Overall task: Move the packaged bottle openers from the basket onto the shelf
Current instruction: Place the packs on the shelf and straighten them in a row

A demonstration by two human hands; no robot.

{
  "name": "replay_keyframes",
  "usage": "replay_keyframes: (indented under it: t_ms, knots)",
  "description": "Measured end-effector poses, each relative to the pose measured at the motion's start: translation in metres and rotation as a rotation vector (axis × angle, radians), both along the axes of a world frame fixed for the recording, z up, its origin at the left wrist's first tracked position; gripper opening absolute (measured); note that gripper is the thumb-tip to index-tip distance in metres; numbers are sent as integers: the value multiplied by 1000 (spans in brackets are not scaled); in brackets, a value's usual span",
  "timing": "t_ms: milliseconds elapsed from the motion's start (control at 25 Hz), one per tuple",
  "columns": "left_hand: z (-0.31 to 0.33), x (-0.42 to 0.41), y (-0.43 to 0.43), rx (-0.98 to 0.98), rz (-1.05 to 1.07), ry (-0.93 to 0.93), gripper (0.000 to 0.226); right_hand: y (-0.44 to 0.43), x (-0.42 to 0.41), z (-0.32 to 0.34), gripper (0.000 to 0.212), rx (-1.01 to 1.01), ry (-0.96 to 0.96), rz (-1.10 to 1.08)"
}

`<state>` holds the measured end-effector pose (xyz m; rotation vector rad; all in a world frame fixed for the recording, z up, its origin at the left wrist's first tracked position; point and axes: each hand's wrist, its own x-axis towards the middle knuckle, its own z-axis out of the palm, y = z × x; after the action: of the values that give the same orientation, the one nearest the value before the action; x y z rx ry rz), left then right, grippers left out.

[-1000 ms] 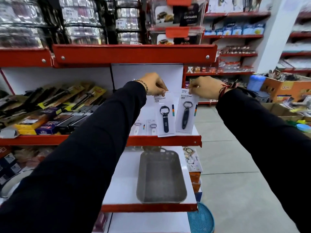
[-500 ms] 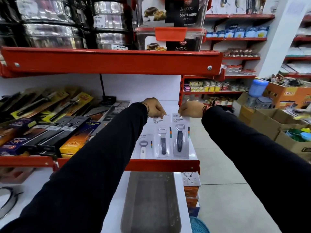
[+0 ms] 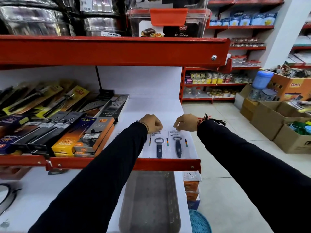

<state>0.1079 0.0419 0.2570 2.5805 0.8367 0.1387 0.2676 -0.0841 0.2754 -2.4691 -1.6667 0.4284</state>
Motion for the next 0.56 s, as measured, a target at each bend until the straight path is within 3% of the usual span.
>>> replay_keyframes:
  t_ms: [320,560]
  knots:
    - [15,-47,-13,66,-48,-6,31,-24,-34,20,29,151,57,-41]
    - [29,-110,-8,173,6,126,39,-24,-89,18,33,143,-84,14]
